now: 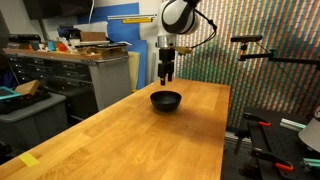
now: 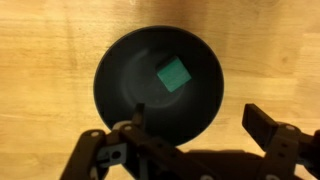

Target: Put the green cube in the black bowl

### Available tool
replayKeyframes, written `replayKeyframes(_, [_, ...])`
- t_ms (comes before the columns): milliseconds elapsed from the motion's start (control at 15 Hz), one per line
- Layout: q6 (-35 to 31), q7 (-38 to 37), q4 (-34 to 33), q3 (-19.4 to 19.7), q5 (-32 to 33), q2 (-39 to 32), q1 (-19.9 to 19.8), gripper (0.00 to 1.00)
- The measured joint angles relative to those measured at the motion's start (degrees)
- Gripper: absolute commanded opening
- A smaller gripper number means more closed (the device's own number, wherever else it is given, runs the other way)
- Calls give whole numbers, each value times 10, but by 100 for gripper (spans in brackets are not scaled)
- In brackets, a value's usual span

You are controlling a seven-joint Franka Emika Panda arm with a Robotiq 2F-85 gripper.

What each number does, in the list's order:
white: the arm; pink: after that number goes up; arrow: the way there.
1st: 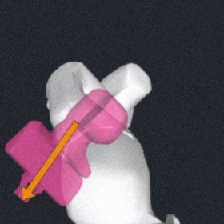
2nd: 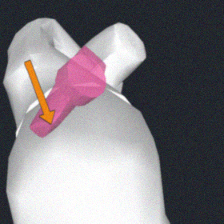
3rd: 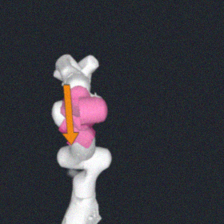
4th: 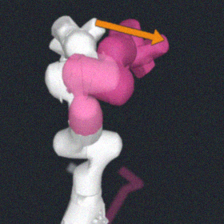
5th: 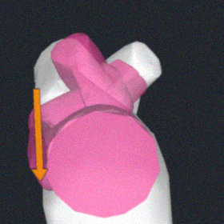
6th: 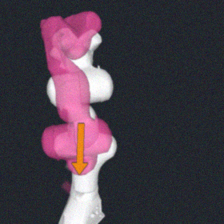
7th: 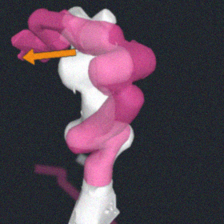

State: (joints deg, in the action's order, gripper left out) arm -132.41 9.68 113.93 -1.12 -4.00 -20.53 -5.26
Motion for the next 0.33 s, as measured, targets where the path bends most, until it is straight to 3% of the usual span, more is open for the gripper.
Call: replayKeyframes(333, [47,0,-2,1,0,52,0,100])
